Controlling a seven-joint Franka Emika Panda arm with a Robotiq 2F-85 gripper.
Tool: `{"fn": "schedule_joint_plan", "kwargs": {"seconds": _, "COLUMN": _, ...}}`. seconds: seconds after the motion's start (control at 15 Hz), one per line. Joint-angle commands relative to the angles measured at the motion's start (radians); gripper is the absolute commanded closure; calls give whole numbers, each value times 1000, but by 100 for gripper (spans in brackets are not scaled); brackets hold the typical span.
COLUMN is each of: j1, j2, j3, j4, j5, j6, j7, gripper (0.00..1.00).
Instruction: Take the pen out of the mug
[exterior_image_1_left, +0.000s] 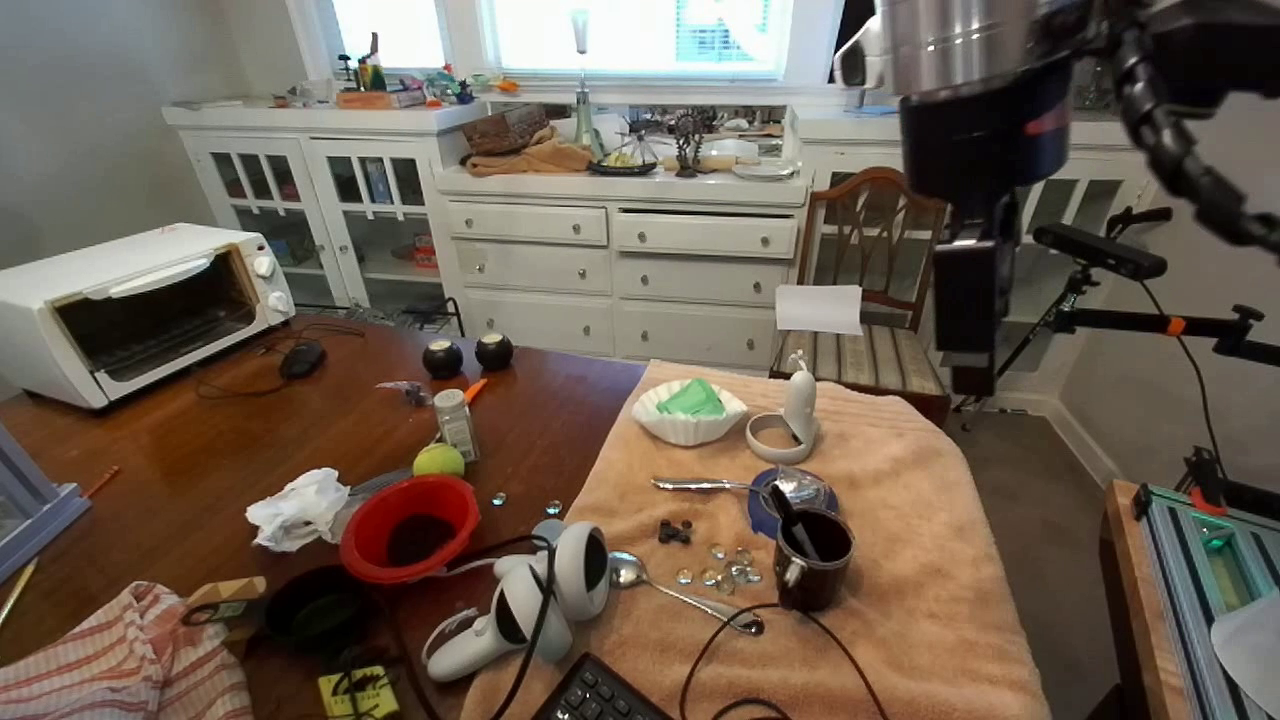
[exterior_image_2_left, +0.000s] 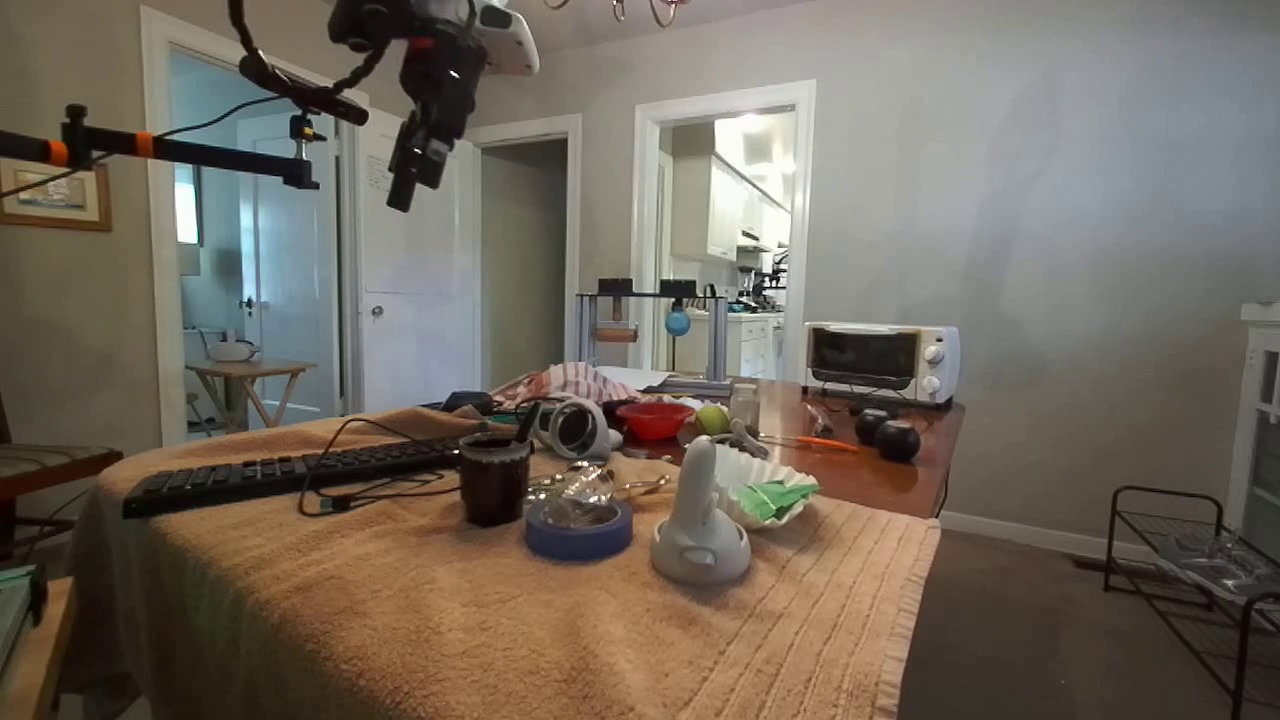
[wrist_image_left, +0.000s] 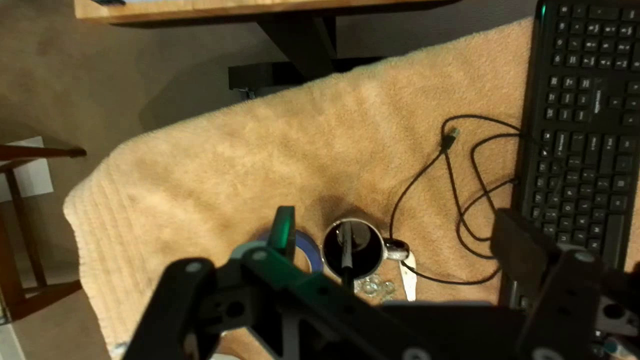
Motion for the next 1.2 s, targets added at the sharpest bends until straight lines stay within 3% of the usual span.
{"fn": "schedule_joint_plan", "kwargs": {"seconds": 0.0, "j1": 26, "j2": 151, "j3": -35, "j4": 68, "j5": -21, "j6": 115, "j7": -44, "gripper": 0}}
{"fn": "schedule_joint_plan", "kwargs": {"seconds": 0.47, "j1": 36, "j2": 340, "j3": -101, "j4": 70, "j5": -33, "j6": 368, "j7": -38, "gripper": 0}}
{"fn": "schedule_joint_plan", "kwargs": {"seconds": 0.93, "j1": 58, "j2": 474, "j3": -154, "j4": 113, "j5": -88, "j6": 374, "j7": -43, "gripper": 0}}
{"fn": "schedule_joint_plan", "kwargs": {"seconds": 1.13, "j1": 61, "j2": 439, "j3": -162, "j4": 83, "j5": -63, "j6": 375, "j7": -43, "gripper": 0}}
